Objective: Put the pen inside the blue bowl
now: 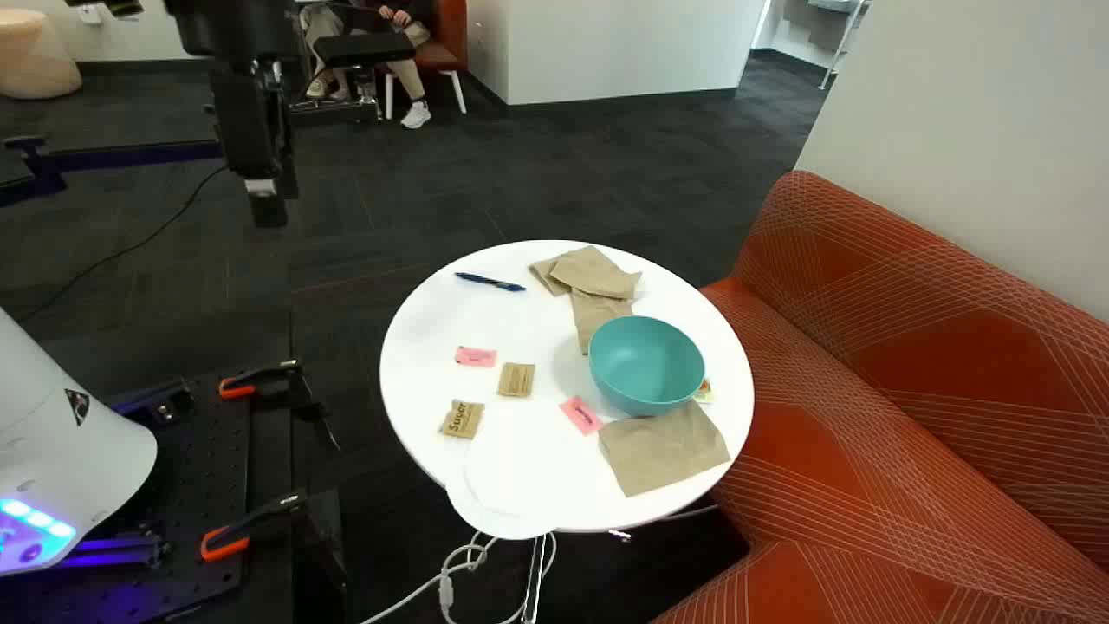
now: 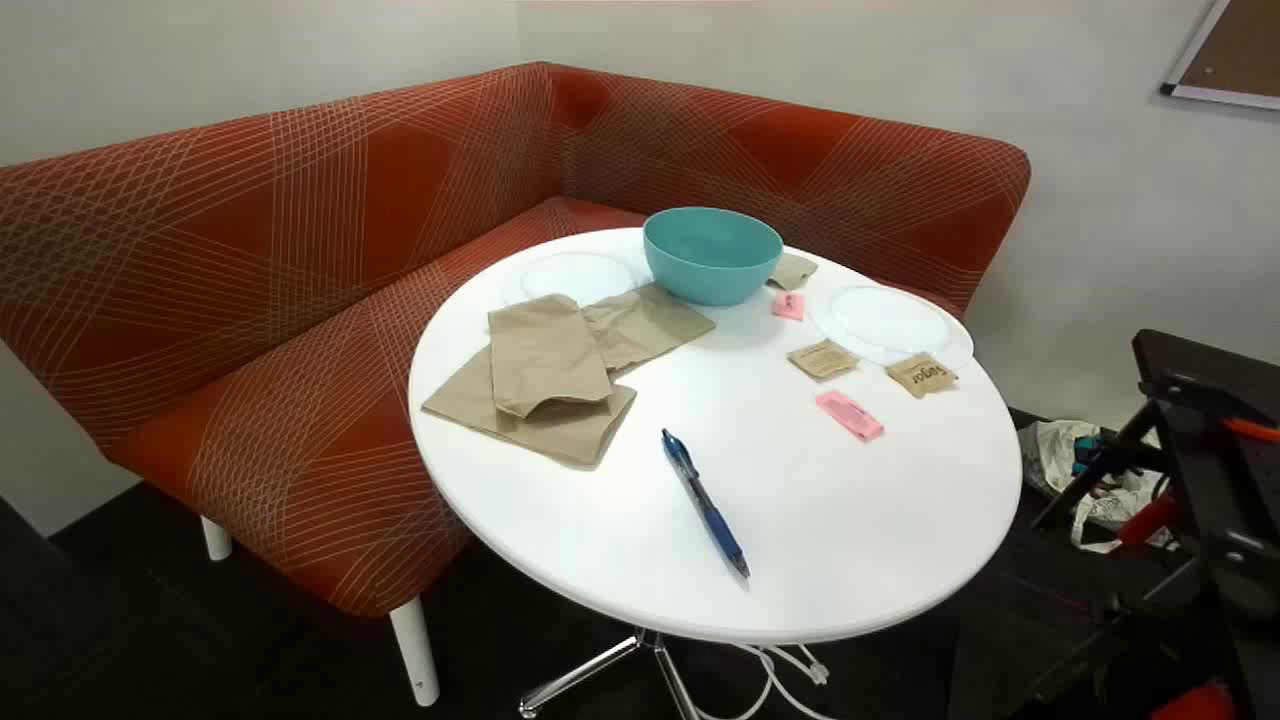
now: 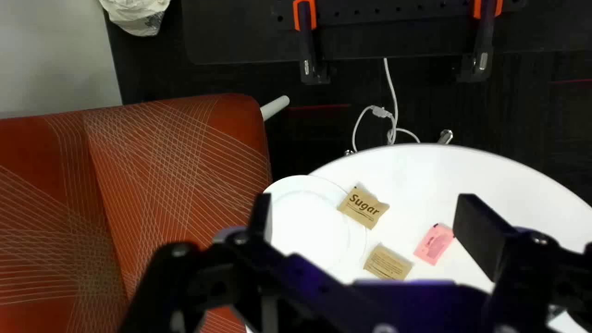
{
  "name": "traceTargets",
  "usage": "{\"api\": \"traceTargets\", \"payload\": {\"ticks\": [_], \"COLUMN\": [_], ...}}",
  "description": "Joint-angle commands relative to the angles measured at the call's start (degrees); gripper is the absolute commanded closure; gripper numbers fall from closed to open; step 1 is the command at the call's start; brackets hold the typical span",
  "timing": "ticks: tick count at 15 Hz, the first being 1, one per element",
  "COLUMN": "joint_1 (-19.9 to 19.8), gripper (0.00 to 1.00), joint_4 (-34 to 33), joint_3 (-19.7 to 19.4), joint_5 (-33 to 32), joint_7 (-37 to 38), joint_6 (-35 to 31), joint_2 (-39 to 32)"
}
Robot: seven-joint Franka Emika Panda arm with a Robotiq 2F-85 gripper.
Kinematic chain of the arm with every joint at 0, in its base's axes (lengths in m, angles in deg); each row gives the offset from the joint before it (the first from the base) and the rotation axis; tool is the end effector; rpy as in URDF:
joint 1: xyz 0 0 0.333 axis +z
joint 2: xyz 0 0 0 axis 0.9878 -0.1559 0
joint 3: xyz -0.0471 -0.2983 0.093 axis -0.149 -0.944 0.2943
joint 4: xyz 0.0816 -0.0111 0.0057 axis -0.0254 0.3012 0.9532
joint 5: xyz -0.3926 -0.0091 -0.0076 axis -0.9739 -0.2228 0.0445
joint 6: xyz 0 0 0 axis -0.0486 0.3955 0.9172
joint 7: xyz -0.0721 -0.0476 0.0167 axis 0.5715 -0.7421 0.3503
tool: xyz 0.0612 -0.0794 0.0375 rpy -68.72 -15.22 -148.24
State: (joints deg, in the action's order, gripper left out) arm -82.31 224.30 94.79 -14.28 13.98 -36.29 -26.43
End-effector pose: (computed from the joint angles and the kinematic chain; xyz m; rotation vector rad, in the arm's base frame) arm 0.2950 0.0260 0.4453 2.8770 -0.0595 -0.0981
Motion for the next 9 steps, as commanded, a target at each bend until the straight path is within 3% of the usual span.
{"api": "traceTargets", "payload": {"ticks": [1, 6, 9], "joint_1": [0.85, 0.85, 2.00], "gripper": [0.00, 0.00, 0.00], "joint_4": [-0.11, -0.11, -0.78], "joint_3": [-0.72, -0.72, -0.96], "joint_5": [-0.50, -0.50, 0.72], "joint_7": [0.52, 0.51, -0.02], "joint_6": [0.18, 0.18, -4.48], "joint_2": [-0.13, -0.13, -3.39]}}
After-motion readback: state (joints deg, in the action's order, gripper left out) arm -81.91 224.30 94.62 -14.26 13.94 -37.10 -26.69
